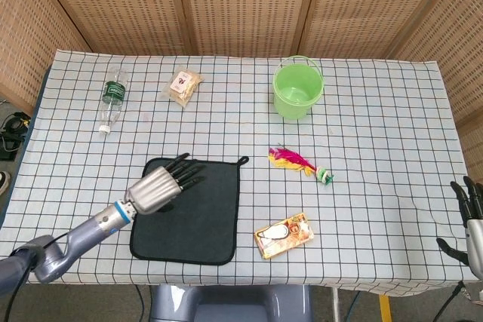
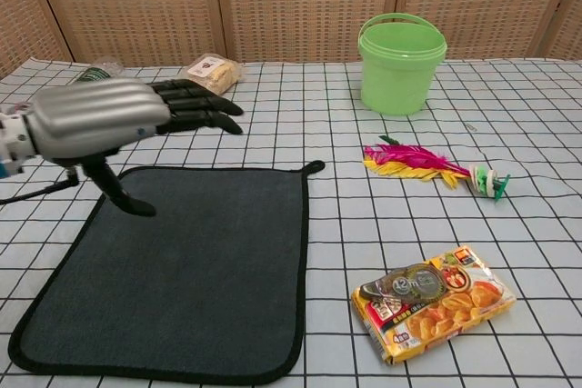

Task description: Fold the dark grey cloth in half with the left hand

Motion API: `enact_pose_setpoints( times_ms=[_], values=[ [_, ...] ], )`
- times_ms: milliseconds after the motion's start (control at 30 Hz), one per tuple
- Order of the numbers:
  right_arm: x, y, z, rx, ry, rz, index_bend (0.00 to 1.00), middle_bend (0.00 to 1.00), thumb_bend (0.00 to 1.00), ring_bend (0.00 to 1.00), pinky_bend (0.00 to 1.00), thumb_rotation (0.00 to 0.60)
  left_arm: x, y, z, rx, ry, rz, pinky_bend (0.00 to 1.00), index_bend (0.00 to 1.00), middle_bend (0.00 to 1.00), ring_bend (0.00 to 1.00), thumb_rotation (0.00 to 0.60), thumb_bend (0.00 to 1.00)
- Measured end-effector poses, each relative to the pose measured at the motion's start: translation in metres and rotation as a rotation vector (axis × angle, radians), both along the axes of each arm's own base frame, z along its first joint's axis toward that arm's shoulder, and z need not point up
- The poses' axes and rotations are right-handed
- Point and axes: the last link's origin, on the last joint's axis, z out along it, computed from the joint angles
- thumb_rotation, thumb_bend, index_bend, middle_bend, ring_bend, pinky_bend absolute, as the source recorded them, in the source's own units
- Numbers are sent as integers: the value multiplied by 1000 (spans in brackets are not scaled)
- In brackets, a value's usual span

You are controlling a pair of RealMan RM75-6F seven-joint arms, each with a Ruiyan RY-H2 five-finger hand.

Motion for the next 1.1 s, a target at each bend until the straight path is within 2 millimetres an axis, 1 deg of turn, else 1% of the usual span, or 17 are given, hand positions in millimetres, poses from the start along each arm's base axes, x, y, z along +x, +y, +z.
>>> enact_pose_setpoints(
  times_ms=[100,267,367,500,600,767,1100],
  values=[
    [-2,-1,0,-6,4,-12,0,0,0,0,0,600,17,8,-21,-60,36,-68,0,254,0,0,600,325],
    [-4,-1,2,-14,4,-25,0,0,0,0,0,600,40,13,-53,-120,92,-145,0,301,0,0,600,357],
    [-5,-1,3,-15,1,-29,0,0,0,0,0,600,49,14,-65,-133,119,-170,0,316,0,0,600,382],
    [-6,-1,4,-15,-6,-31,0,0,0,0,0,600,60,15,-80,-136,160,-198,0,326,0,0,600,379],
    [-7,-1,5,-13,-12,-35,0,0,0,0,0,600,65,15,-88,-127,177,-207,0,336,0,0,600,380],
    [-8,-1,7,-12,-18,-40,0,0,0,0,0,600,66,13,-98,-124,193,-205,0,343,0,0,600,381],
    [-8,0,9,-16,-26,-41,0,0,0,0,0,600,65,15,-107,-113,214,-194,0,348,0,0,600,392]
  ],
)
